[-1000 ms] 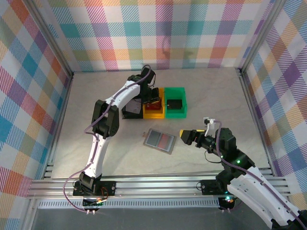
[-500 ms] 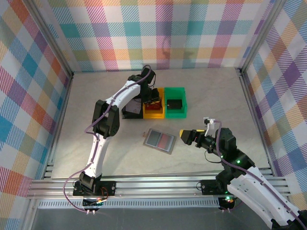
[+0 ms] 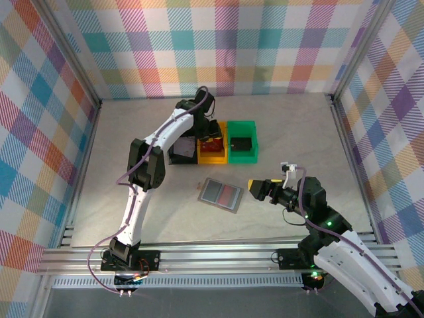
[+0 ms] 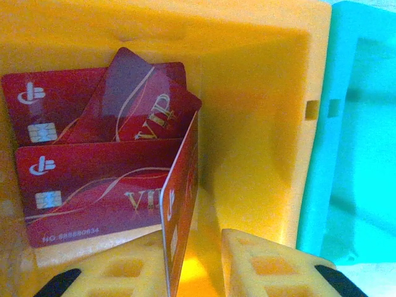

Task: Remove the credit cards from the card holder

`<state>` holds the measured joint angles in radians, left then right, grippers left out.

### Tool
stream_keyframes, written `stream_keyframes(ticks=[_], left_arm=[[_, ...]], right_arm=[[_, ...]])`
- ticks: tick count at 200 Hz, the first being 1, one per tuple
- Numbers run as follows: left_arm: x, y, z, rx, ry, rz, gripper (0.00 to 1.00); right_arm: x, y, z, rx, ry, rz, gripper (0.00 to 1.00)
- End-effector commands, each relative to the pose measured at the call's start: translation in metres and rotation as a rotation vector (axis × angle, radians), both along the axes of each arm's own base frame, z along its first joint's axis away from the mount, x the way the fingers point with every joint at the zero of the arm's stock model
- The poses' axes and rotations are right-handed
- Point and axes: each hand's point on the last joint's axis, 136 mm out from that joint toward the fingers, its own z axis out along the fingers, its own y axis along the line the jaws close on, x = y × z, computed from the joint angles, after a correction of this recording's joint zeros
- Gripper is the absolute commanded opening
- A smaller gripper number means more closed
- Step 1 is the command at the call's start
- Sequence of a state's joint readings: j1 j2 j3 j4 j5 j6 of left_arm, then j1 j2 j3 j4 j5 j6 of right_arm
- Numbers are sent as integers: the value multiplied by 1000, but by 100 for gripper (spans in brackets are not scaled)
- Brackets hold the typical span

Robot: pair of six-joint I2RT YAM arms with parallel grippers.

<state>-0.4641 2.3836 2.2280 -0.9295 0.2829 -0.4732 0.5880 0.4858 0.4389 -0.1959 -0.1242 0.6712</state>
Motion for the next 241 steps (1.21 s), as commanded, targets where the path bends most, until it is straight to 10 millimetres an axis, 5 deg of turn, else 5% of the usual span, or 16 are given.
stream_keyframes(ticks=[1, 162, 203, 241], left_arm=[[-8, 6, -1, 60, 19, -28, 29], [-9, 19, 44, 62, -34, -35, 32], [-44, 28, 68, 35, -48, -16, 38], [-96, 45, 72, -53, -73, 51, 41]], right_arm=[[1, 1, 6, 10, -36, 12, 99], [1, 1, 3, -3, -22, 10, 99], [2, 5, -7, -43, 45, 27, 100], [9, 15, -31, -95, 177, 47, 86]])
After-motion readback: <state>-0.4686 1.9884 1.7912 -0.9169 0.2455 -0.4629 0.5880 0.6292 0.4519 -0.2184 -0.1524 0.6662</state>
